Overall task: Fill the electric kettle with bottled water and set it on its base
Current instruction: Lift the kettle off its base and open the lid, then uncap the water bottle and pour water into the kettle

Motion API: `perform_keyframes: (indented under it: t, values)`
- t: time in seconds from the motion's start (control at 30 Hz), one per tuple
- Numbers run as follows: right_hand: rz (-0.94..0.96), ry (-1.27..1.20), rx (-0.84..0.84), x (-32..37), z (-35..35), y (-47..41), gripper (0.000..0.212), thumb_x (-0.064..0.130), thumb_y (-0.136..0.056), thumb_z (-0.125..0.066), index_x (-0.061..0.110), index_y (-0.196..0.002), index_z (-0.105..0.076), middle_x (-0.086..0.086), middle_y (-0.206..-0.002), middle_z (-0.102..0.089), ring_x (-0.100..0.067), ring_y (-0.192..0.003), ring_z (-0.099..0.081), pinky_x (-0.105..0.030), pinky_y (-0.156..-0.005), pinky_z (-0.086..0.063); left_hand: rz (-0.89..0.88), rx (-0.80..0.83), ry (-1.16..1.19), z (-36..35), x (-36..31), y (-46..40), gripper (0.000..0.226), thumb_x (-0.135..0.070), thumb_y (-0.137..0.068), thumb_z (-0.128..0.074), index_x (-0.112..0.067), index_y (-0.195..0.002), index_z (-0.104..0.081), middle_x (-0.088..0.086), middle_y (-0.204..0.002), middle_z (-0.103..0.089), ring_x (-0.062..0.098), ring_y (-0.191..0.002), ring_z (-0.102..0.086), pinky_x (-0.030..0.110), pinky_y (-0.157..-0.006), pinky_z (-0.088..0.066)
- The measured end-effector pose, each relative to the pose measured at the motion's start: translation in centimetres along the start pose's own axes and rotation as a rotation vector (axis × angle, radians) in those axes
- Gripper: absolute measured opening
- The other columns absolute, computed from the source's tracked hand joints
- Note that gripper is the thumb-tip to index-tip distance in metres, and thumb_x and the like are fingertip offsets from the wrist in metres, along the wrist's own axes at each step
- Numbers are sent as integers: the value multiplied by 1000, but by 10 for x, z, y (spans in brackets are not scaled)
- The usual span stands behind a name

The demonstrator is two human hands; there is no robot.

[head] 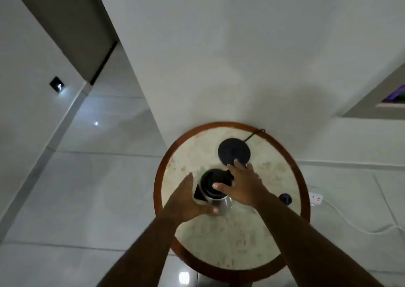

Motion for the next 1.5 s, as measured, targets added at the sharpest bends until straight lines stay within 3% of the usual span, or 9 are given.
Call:
perform_keyframes:
  t: [0.17, 0.4, 0.6, 0.73, 0.83, 1.07, 1.23, 1.37, 1.5]
  values:
    - [55, 166, -198, 4, -13, -20, 86, 79, -66, -52, 24, -131, -43, -6, -146, -35, -46, -135, -18, -60, -102, -35, 39, -148, 126, -39, 28, -9, 94, -54, -56, -84, -40, -135, -35, -15, -132, -54, 3, -118, -52, 18, -95, -45]
    - [78, 231, -249, 14, -4, -28, 72, 66, -72, -59, 16, -122, -51, -9, -123, -55, -35, -112, -47, -48, -100, -37, 56, -198, 58, -37, 35, -13, 85, -57, -55, -81, -39, -128, -41, -19, -122, -60, 8, -107, -59, 27, -88, -52]
    - [108, 137, -60, 18, 12, -33, 69, 56, -75, -66, 10, -123, -52, -9, -118, -60, -28, -106, -56, -39, -93, -41, 58, -186, 85, -35, 33, -14, 84, -53, -52, -83, -42, -125, -43, -23, -115, -61, 4, -103, -60, 21, -85, -49]
    - [103, -195, 211, 6, 29, -39, 30, 34, -80, -70, 6, -86, -60, -8, -83, -59, -23, -81, -58, -30, -72, -44, 41, -148, 91, -36, 33, -16, 85, -51, -54, -84, -42, -127, -41, -24, -119, -58, 3, -108, -56, 14, -82, -43]
    - [91, -341, 309, -8, 46, -39, 16, 18, -89, -61, 10, -101, -69, -7, -96, -73, -20, -92, -67, -29, -81, -49, 43, -129, 72, -36, 35, -19, 88, -49, -56, -84, -40, -131, -39, -20, -127, -56, 5, -113, -54, 26, -92, -48]
    - [61, -471, 324, -26, 46, -41, 26, 24, -86, -66, 18, -112, -68, -2, -111, -70, -18, -105, -61, -32, -85, -48, 49, -137, 49, -36, 35, -17, 93, -54, -58, -83, -37, -136, -35, -16, -135, -53, 13, -121, -54, 32, -97, -49]
    - [-142, -854, 102, -111, 72, -25, 64, 41, -72, -76, 22, -129, -53, -4, -129, -57, -23, -118, -53, -47, -96, -46, 338, -157, -77, -44, 64, 6, 129, -81, -48, -68, -23, -149, -11, 2, -149, -41, 29, -131, -46, 40, -96, -46]
    - [-330, -924, -68, -194, 47, 24, 57, 12, -86, -64, 14, -138, -41, -13, -139, -51, -24, -114, -54, -45, -92, -44, 372, -41, -236, -82, 77, 32, 94, -82, -66, -48, -18, -135, -43, 5, -130, -61, 23, -115, -59, 32, -87, -47]
    - [-383, -871, 33, -206, -22, 59, 114, 5, -67, -83, 27, -151, -9, -16, -154, -27, -34, -136, -32, -53, -104, -37, 254, 194, -219, -134, 37, 28, 78, -73, -75, -53, -22, -134, -48, 0, -134, -58, 18, -120, -55, 32, -96, -45]
Point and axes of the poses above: each hand's wrist, its own y-axis away from the middle knuckle, its own z-axis out of the back of the hand, x = y × z, the point moved 7 cm from there along -y, towards the middle knuckle
